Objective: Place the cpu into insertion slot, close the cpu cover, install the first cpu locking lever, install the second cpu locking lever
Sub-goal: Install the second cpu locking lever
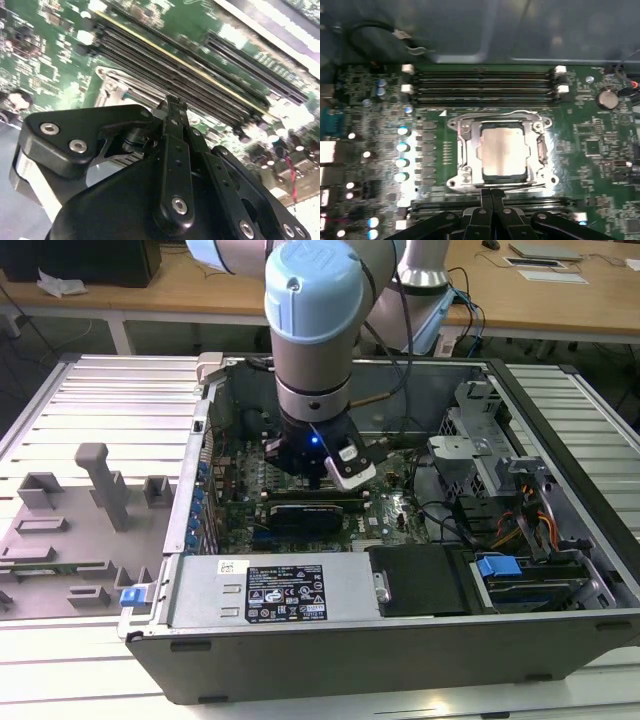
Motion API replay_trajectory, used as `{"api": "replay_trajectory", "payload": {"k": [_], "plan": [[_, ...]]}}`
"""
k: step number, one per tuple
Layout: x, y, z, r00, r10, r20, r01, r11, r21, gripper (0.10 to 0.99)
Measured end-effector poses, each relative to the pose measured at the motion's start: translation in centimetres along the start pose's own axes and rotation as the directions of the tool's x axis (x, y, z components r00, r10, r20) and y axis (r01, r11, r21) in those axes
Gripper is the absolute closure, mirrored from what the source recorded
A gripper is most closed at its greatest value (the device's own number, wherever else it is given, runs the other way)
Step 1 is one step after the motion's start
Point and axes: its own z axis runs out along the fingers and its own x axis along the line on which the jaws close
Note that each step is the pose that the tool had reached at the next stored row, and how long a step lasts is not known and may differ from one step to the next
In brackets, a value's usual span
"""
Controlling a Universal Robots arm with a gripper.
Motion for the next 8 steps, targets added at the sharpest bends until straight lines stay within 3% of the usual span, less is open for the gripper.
{"api": "replay_trajectory", "payload": {"k": [3, 5, 8], "plan": [[-0.26, 0.98, 0.23, 1.0, -0.001, 0.0003, 0.001, 0.9999, 0.017, 0.98], [-0.44, 2.24, 0.51, 1.0, -0.002, 0.0004, 0.002, 0.9994, 0.036, 0.98], [-0.66, 3.24, 0.75, 1.0, -0.003, 0.0005, 0.003, 0.9989, 0.046, 0.98]]}}
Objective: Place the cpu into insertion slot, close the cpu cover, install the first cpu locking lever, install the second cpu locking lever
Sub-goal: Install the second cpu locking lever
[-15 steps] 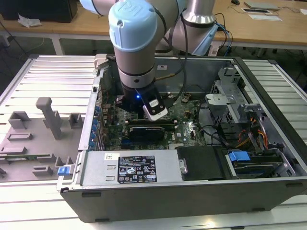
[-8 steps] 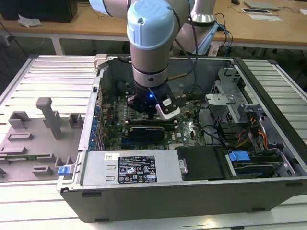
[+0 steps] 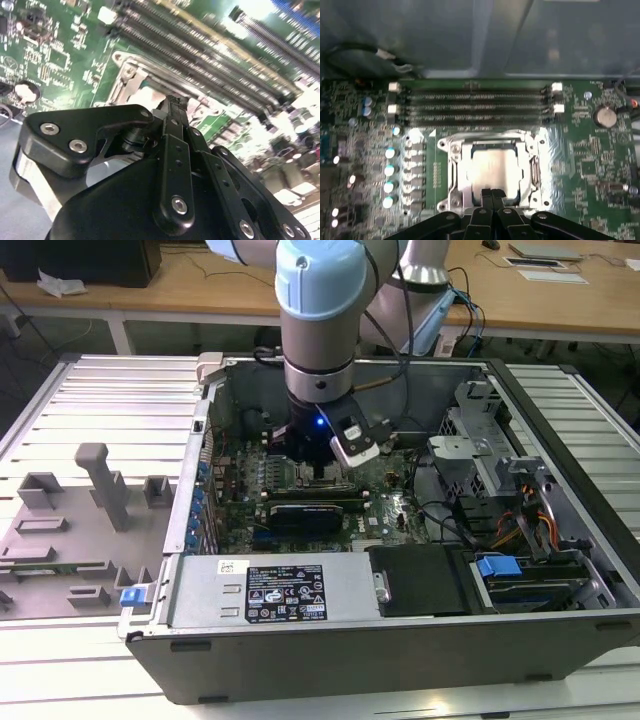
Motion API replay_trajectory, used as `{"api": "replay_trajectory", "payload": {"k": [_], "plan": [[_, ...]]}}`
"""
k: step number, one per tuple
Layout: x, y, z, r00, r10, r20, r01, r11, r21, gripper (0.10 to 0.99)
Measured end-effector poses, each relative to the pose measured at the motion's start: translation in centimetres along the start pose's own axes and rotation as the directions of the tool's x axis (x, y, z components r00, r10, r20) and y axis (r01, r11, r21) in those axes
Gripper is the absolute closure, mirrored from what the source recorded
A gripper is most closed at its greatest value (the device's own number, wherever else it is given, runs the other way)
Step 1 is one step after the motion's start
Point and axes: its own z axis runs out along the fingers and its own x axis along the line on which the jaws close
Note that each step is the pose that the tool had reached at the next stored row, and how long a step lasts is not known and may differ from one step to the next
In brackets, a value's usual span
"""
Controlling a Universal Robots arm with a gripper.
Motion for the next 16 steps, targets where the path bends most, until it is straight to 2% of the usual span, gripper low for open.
{"api": "replay_trajectory", "payload": {"k": [4, 6, 9, 16], "plan": [[-0.04, 1.17, 0.16, 1.0, -0.001, 0.0002, 0.001, 0.9999, 0.014, 0.98], [-0.06, 1.55, -0.19, 1.0, -0.001, 0.0002, 0.001, 0.9998, 0.021, 0.98], [-0.13, 1.76, -1.0, 1.0, -0.002, 0.0003, 0.002, 0.9997, 0.026, 0.98], [-0.12, 1.77, -1.04, 1.0, -0.002, 0.0004, 0.002, 0.9996, 0.028, 0.98]]}}
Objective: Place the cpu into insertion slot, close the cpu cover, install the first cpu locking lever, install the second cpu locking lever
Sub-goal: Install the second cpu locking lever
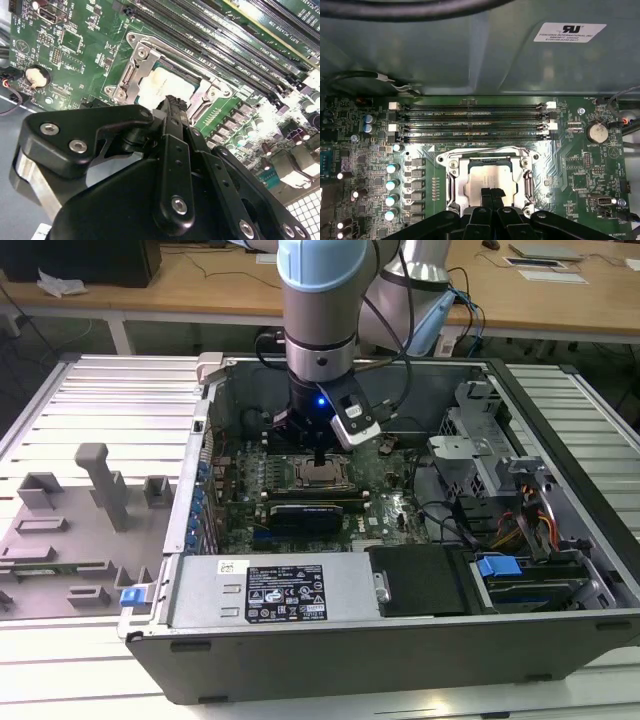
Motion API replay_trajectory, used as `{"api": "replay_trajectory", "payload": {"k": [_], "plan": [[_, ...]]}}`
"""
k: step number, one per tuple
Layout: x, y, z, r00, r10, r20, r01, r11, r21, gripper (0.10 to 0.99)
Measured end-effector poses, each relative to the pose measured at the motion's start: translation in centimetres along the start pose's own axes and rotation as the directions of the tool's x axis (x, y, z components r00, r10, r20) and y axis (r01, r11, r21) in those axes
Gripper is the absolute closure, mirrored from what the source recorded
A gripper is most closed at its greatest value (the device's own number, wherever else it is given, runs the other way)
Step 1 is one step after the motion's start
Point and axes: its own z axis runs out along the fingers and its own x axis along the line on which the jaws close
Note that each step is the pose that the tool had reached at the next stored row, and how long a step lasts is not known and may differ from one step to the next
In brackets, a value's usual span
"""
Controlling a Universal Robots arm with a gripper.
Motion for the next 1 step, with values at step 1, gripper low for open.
{"api": "replay_trajectory", "payload": {"k": [1], "plan": [[0.0, 0.0, 0.0, 1.0, 0.0, 0.0, 0.0, 1.0, 0.0, 0.98]]}}
